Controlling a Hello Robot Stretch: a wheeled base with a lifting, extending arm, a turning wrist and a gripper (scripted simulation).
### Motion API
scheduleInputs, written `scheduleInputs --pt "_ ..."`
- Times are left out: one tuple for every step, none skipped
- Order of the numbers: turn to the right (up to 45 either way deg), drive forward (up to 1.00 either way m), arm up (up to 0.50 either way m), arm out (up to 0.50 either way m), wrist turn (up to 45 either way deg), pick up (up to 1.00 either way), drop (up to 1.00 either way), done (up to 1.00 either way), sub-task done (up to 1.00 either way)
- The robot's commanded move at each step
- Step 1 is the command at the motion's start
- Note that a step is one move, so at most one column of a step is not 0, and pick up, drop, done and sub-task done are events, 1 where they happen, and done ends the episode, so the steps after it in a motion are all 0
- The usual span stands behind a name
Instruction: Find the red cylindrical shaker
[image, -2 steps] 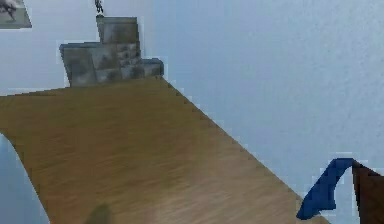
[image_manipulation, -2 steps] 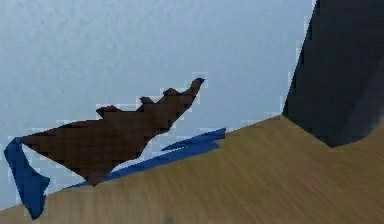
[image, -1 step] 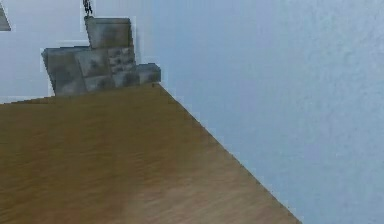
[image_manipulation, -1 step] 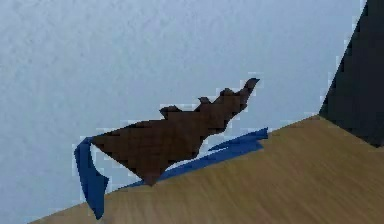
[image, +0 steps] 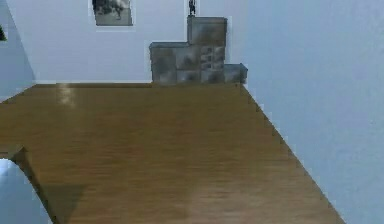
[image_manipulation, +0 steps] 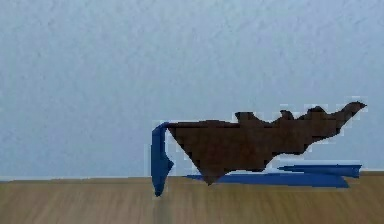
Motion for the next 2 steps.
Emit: scheduleInputs --pt "0.0 0.85 0.0 0.0 0.0 0.0 0.0 0.0 0.0" --pt "-45.0 0.0 0.0 0.0 0.0 0.0 0.0 0.0 0.0"
